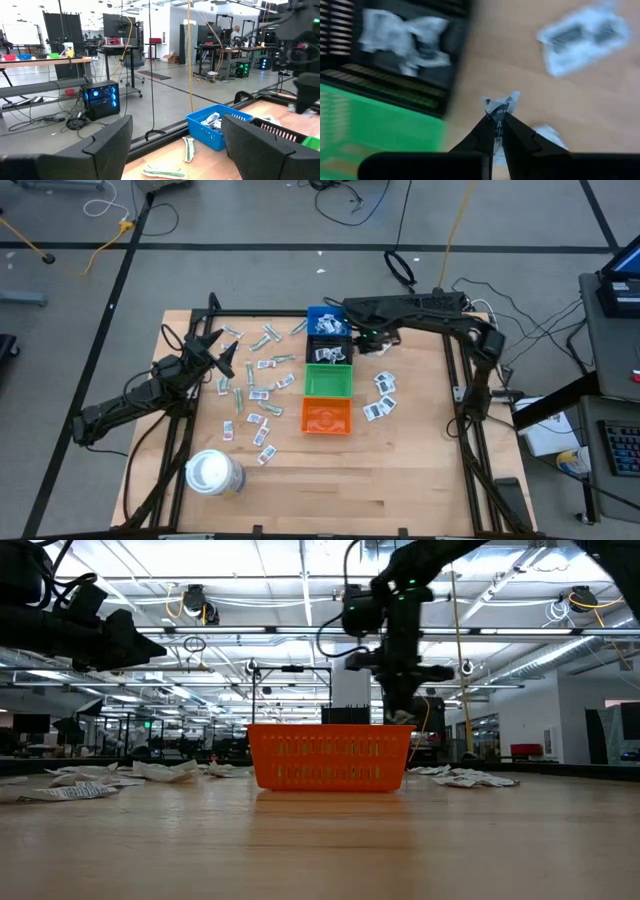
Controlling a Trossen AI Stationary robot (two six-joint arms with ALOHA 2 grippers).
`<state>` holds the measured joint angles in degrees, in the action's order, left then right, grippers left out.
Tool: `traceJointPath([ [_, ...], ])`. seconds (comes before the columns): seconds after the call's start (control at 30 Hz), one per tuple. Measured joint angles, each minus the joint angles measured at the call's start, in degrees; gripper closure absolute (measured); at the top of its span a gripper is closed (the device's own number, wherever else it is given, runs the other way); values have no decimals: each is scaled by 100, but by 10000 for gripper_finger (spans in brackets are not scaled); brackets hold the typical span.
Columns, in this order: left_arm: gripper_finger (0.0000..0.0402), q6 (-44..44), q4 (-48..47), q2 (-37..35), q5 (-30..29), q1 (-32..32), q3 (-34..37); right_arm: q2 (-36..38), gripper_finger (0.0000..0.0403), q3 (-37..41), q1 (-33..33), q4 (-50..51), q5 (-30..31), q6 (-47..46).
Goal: Pick & Place First Aid Supplies
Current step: Put the black towelette pack into the black bin
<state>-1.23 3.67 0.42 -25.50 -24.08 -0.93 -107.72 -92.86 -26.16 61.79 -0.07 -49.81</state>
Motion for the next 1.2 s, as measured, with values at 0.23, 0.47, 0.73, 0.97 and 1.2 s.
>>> traceJointPath([
  [0.23, 96, 0, 1, -1, 0, -2, 0, -1072, 383, -1584, 87, 9, -21, 312],
  [0.47, 96, -1, 1, -1, 0, -2, 2, -1677, 383, -2467, 195, -79, -21, 512],
  [0.73, 96, -1, 1, 1, 0, -2, 0, -2049, 383, -2358, 242, -168, 32, 743],
  [0.97, 96, 1, 1, 1, 0, -2, 0, -2099, 383, -2054, 265, -310, -7, 716],
  [1.2, 96, 1, 0, 1, 0, -1, 0, -2092, 372, -2050, 254, -477, 21, 944],
])
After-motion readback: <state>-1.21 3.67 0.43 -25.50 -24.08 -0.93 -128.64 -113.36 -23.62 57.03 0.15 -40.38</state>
